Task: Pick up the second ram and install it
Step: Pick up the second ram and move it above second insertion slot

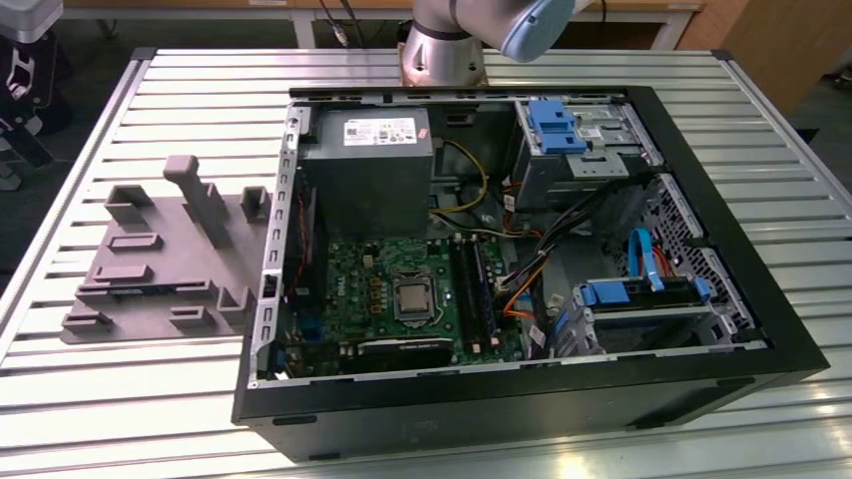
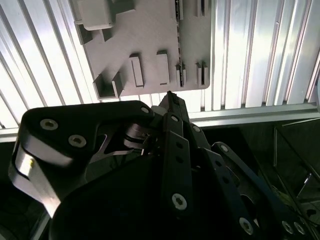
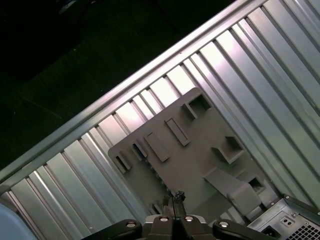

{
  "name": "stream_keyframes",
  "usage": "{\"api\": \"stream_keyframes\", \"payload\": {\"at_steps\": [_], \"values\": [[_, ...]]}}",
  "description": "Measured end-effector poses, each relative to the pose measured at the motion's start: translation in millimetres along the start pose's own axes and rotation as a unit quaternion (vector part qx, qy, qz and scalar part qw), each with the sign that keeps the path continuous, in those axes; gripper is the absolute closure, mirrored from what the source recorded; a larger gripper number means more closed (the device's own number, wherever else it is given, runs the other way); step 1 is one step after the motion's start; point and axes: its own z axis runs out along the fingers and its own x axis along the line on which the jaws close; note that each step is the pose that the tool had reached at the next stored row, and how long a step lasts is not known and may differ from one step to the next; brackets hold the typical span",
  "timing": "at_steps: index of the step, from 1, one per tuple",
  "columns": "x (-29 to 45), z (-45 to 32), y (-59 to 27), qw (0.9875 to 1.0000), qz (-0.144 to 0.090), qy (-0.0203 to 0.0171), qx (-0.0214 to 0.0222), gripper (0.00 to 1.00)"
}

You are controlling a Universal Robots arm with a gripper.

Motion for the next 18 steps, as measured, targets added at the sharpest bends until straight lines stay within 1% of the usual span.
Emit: {"api": "stream_keyframes", "payload": {"at_steps": [14, 16, 18], "values": [[0.0, 0.0, 0.0, 1.0, -0.002, 0.0001, 0.0, 0.89], [0.0, 0.1, 0.0, 0.9999, -0.013, 0.0005, -0.0002, 0.89], [0.0, 0.1, 0.0, 0.9995, -0.03, 0.0012, -0.0007, 0.89]]}}
